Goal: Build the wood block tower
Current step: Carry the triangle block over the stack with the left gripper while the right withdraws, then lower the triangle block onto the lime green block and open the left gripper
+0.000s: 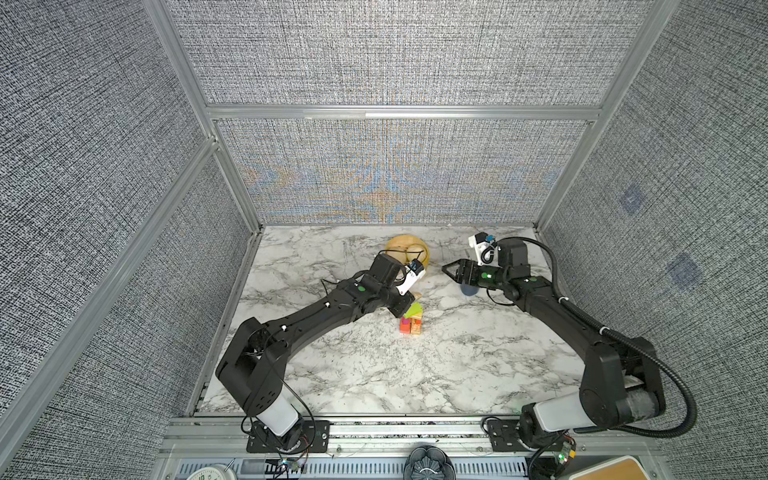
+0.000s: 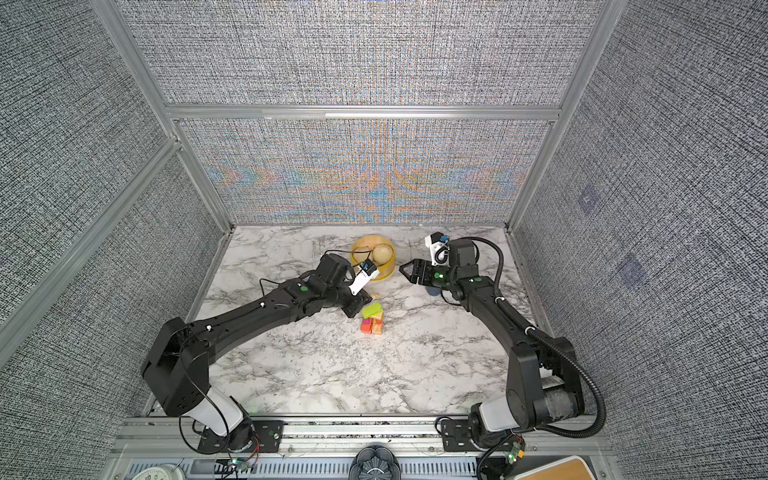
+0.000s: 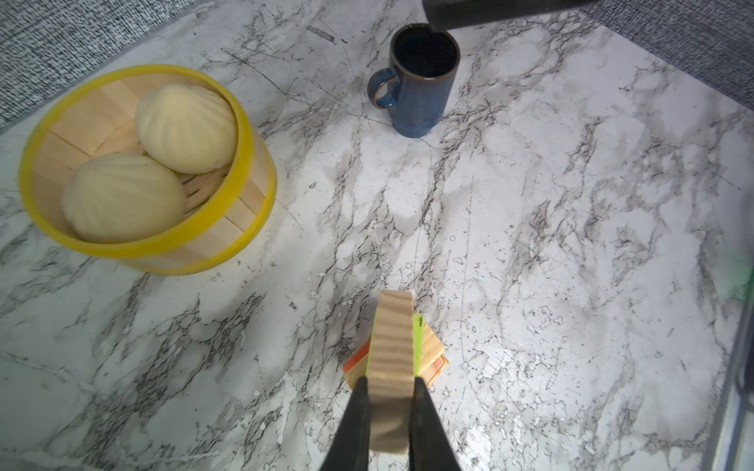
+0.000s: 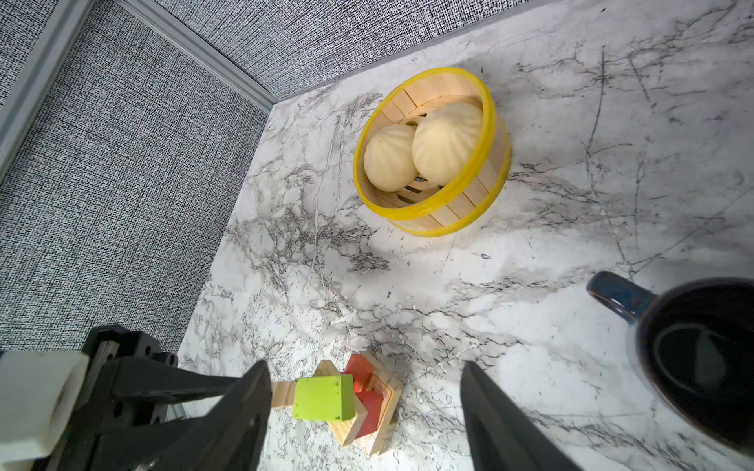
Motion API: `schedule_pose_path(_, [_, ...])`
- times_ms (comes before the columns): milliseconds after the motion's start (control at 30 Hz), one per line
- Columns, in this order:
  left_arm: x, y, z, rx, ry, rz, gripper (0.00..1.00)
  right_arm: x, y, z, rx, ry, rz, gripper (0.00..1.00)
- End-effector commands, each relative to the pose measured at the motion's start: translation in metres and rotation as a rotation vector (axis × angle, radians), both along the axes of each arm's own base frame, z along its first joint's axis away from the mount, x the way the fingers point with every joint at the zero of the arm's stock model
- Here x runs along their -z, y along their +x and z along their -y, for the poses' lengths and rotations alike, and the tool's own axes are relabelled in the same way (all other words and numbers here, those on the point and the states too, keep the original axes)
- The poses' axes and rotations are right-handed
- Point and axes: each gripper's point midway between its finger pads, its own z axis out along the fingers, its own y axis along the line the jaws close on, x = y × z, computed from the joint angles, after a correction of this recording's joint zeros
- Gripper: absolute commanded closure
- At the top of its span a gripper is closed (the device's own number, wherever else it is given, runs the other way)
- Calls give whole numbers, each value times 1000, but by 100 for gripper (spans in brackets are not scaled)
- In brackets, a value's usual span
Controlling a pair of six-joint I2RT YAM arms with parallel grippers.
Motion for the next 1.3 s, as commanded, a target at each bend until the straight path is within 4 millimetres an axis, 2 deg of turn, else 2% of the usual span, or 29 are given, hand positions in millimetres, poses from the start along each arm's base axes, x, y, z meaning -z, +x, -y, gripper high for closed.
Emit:
schedule_pose_path(0, [1,1,1,-11,13,30,95,1,2,0,1,-9,11,26])
schedule_pose_path(167, [13,-4,0,-22,40,16,95,2,3,-1,-4,-7,11,26])
schedule_pose_path(1033, [37,-9,2,-19,107,-28,96,1,5,-8,-29,17,19,26])
schedule_pose_path(1067, [38,-9,2,-19,110,-31,97,15,-1,-6,-30,11,-12,26])
schedule_pose_path(1267, [41,-9,3,-13,110,-37,93,16,-1,-7,-31,13,-16,26])
